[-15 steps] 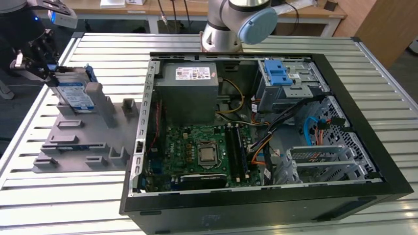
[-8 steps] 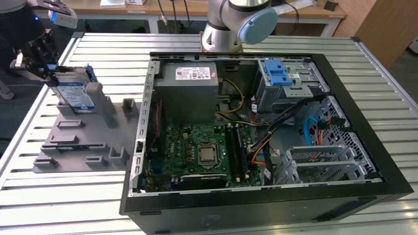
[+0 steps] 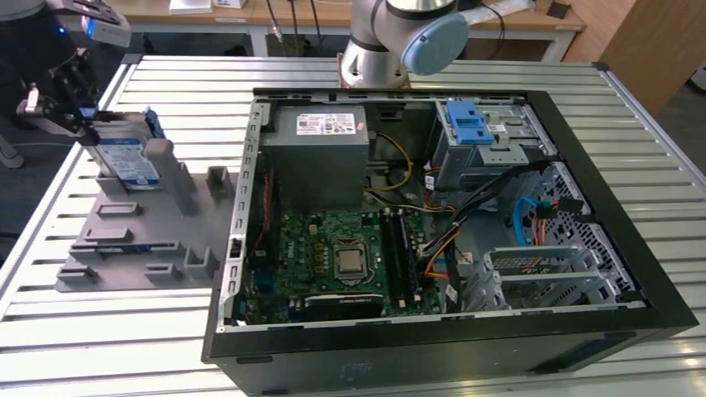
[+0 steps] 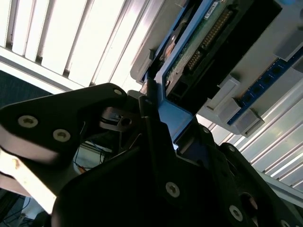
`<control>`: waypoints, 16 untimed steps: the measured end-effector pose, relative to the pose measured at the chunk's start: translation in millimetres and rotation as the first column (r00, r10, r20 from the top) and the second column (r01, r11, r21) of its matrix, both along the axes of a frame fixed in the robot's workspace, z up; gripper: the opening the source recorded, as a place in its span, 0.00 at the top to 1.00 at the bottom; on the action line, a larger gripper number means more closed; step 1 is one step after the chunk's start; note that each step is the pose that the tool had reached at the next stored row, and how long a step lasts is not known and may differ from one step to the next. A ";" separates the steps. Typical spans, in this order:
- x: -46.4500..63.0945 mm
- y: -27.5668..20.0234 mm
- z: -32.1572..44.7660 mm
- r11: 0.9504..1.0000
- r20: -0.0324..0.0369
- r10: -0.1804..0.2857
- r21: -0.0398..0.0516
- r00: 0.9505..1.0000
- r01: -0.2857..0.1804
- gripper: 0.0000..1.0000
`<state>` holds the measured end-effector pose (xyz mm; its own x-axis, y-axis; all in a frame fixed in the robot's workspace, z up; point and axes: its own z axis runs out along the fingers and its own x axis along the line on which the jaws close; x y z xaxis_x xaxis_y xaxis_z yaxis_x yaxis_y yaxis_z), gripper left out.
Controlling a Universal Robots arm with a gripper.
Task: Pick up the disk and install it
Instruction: 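Pick up the disk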
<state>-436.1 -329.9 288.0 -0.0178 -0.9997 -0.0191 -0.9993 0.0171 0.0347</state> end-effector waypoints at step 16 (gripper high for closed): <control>0.0 0.0 8.6 1.000 0.005 -0.009 -0.007 1.000 0.009 0.64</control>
